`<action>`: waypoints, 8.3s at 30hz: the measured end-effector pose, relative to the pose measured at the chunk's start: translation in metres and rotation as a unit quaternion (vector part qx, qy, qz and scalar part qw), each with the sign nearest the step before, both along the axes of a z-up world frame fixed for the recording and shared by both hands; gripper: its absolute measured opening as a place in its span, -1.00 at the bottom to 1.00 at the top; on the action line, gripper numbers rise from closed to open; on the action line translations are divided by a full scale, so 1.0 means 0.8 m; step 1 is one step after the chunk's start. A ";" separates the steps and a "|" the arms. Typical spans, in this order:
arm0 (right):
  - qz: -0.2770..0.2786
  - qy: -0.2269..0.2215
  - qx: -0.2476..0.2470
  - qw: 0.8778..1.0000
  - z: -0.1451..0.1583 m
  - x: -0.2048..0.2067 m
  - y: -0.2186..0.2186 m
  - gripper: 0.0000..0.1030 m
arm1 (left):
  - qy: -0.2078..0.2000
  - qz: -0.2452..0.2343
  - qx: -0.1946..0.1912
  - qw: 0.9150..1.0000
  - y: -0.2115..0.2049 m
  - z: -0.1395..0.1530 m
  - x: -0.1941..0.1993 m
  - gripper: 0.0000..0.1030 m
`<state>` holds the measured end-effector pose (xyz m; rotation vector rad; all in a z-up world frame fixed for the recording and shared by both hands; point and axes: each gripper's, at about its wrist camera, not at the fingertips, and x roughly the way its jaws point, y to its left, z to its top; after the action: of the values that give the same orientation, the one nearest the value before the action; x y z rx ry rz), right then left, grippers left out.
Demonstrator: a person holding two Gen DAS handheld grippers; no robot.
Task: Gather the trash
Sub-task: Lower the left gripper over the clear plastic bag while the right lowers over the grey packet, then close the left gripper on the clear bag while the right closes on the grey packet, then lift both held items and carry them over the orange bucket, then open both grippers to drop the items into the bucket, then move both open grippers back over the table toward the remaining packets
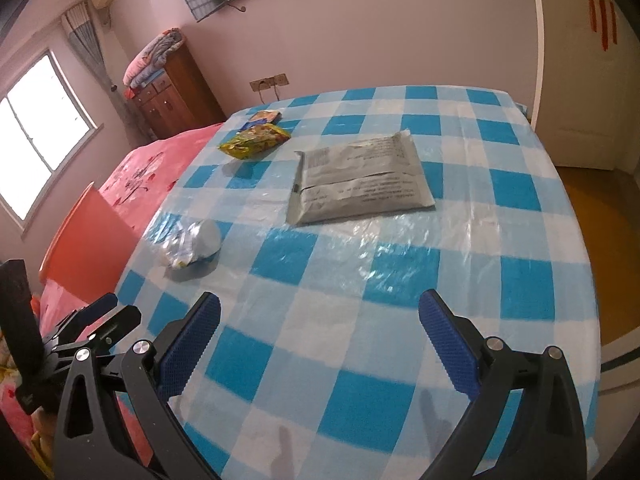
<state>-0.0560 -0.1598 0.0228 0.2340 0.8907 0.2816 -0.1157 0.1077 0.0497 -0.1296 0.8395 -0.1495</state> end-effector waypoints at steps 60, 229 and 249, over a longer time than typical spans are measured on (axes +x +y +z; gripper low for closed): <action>0.105 0.011 -0.004 0.994 -0.023 0.128 0.052 0.90 | 0.054 0.051 0.026 0.997 -0.011 -0.039 0.126 0.92; 0.271 -0.089 0.070 0.956 0.132 0.117 0.389 0.74 | -0.057 0.276 0.151 0.947 0.294 0.098 0.029 0.90; 0.192 -0.065 0.045 0.978 0.083 0.086 0.299 0.82 | -0.066 0.261 0.147 0.952 0.263 0.105 0.008 0.91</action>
<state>0.0127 0.0791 0.0892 0.1234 0.7908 0.6909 -0.1096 0.3181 0.1341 -0.0561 0.6606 0.4609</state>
